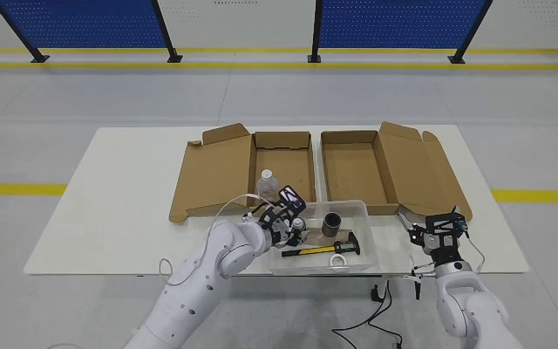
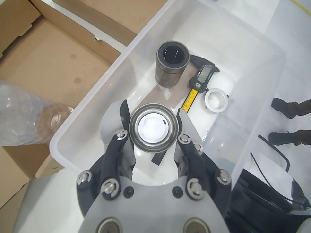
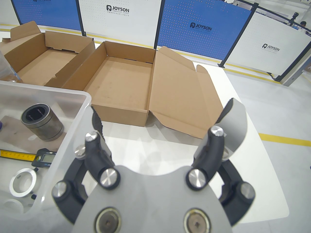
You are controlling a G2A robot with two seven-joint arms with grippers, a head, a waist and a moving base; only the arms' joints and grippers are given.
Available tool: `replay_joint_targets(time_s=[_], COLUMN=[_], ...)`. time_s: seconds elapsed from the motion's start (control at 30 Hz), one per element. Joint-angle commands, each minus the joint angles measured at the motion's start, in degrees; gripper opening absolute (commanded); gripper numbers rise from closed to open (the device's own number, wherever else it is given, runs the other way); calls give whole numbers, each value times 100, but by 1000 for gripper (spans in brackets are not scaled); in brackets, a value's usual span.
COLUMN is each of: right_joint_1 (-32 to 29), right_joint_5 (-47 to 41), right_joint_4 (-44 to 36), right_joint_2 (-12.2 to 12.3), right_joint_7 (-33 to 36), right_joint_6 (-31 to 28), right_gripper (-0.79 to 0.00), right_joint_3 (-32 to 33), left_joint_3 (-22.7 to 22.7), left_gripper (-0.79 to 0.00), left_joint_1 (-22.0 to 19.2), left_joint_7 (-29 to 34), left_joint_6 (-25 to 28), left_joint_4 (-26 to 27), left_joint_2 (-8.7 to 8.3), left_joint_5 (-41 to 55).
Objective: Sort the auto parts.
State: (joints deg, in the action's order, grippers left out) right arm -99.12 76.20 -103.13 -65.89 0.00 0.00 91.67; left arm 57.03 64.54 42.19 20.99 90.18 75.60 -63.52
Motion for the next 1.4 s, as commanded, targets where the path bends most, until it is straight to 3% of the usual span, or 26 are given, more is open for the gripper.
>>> replay_joint_targets(time_s=[0.0, 0.33, 0.6, 1.03, 1.37], right_joint_1=[0, 0, 0, 0, 0], right_joint_5=[0, 0, 0, 0, 0], right_joint_4=[0, 0, 0, 0, 0], right_joint_2=[0, 0, 0, 0, 0], right_joint_7=[0, 0, 0, 0, 0], right_joint_6=[0, 0, 0, 0, 0], right_gripper=[0, 0, 0, 0, 0], right_joint_3=[0, 0, 0, 0, 0], left_joint_3=[53, 354, 490, 502, 37], left_gripper=[-785, -785, -785, -785, -785], left_joint_1=[38, 336, 518, 429, -433], left_joint_7=[37, 817, 1493, 1400, 833], left_joint_6=[65, 401, 568, 481, -83], left_joint_4=[227, 1759, 2375, 2327, 1484], left_joint_2=[-18, -159, -262, -340, -230], left_joint_5=[99, 441, 854, 807, -159])
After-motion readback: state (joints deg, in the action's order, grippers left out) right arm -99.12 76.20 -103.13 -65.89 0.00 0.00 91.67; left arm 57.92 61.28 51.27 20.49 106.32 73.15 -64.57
